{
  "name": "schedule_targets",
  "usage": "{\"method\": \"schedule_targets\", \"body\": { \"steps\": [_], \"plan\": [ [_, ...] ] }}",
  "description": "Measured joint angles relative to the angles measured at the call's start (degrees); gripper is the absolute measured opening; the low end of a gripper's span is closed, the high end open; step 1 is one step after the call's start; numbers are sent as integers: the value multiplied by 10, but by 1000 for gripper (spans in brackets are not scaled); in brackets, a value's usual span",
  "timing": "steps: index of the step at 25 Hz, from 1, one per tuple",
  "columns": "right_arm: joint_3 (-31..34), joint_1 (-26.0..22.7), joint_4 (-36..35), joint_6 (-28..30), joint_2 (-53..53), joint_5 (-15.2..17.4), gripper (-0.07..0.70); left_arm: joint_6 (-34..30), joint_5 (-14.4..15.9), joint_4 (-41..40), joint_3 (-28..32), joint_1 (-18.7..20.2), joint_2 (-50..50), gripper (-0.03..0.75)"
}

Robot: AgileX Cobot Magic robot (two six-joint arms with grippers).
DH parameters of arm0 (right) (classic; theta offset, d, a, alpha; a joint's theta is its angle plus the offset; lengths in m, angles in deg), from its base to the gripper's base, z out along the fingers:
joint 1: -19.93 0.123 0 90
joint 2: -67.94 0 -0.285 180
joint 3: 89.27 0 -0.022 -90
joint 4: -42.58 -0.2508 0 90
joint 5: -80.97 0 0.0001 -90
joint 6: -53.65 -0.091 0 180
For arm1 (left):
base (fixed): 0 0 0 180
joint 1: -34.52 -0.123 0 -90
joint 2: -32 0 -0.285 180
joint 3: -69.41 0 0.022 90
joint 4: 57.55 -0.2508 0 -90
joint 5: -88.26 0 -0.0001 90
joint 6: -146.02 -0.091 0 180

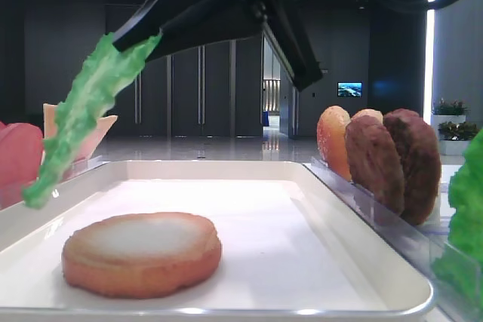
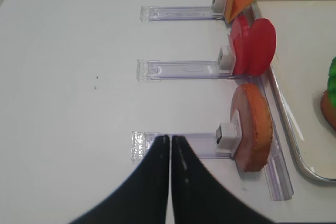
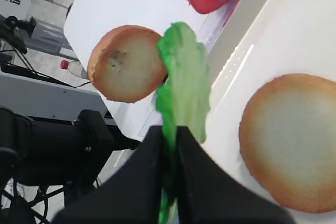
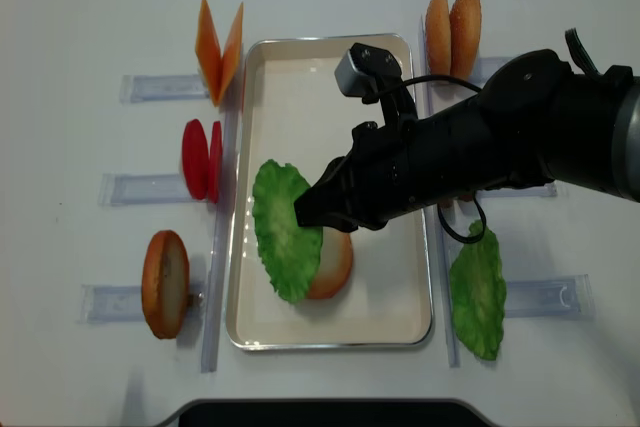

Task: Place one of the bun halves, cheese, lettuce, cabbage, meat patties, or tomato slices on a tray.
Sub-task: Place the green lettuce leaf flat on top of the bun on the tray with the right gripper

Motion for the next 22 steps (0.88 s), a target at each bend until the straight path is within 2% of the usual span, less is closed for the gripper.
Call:
{"method": "schedule_targets", "body": {
  "steps": [13,22],
  "plan": [
    [0,-4,-21,37,-32,35,27,0,0,0,0,0,0,0],
    [0,-20,-28,60,-52,34,27,0,0,0,0,0,0,0]
  ]
}}
